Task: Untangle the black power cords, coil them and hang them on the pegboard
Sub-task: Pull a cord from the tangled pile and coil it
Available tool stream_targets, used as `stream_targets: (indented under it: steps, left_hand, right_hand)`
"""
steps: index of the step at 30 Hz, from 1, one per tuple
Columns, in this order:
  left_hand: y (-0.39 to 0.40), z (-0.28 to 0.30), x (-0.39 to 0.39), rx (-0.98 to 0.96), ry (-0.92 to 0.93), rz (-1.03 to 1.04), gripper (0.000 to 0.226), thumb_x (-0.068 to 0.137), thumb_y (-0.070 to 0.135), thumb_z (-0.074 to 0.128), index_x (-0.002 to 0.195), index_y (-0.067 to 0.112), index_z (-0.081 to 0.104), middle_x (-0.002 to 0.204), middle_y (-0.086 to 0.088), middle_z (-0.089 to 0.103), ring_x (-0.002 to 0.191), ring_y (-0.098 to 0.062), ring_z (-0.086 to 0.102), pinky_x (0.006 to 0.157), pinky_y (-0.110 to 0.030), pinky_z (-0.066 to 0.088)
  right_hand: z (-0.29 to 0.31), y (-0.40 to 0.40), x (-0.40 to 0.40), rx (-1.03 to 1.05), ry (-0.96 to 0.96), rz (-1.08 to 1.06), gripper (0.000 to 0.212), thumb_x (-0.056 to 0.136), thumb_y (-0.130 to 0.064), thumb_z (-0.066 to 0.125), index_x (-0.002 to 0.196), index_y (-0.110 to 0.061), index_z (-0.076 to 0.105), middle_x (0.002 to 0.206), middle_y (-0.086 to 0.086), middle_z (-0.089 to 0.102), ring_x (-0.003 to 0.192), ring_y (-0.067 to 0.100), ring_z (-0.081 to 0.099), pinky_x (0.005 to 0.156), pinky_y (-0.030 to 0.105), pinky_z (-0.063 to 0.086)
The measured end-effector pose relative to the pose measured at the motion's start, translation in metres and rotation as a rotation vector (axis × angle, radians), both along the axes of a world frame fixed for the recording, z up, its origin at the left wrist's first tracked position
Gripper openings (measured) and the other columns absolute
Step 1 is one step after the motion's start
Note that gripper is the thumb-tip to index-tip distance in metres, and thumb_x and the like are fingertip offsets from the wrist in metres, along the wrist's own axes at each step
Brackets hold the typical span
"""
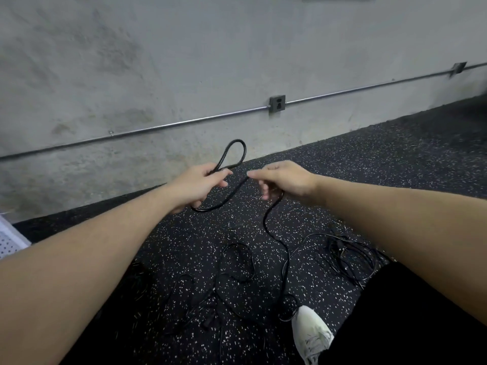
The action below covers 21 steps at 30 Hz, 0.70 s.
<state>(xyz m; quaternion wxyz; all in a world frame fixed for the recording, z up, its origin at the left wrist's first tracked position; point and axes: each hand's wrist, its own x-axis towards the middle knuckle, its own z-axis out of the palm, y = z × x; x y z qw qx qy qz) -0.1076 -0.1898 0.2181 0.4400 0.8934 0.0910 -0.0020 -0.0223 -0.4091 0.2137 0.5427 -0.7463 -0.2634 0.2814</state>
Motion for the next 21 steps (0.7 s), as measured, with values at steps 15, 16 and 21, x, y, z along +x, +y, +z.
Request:
stream_targets:
  steps: [15,16,21]
  left_hand:
    - [-0.027,0.005,0.002,0.043,0.02,-0.153,0.028,0.105,0.046,0.049,0.105,0.028,0.071,0.051,0.007,0.045,0.047,-0.01,0.043,0.059,-0.024,0.047]
    - [-0.029,0.005,0.002,0.016,0.055,-0.159,0.035,0.107,0.045,0.045,0.102,0.023,0.071,0.05,0.005,0.045,0.045,-0.012,0.042,0.056,-0.025,0.044]
    - [-0.03,0.004,-0.006,-0.289,0.249,-0.199,0.048,0.108,0.039,0.035,0.082,0.009,0.061,0.042,0.002,0.029,0.045,-0.016,0.025,0.043,-0.025,0.024]
  right_hand:
    - [0.008,0.006,0.0,0.245,-0.21,-0.388,0.036,0.085,-0.037,0.08,0.078,-0.019,0.05,0.072,-0.004,0.054,0.071,0.014,0.049,0.072,0.03,0.043]
    - [0.006,0.008,0.001,0.286,-0.139,-0.364,0.036,0.086,-0.033,0.08,0.076,-0.021,0.048,0.072,-0.002,0.055,0.078,0.016,0.051,0.078,0.033,0.045]
    - [0.008,0.014,0.0,0.262,-0.119,-0.356,0.041,0.08,-0.034,0.085,0.07,-0.025,0.045,0.073,0.004,0.046,0.077,0.016,0.043,0.075,0.036,0.033]
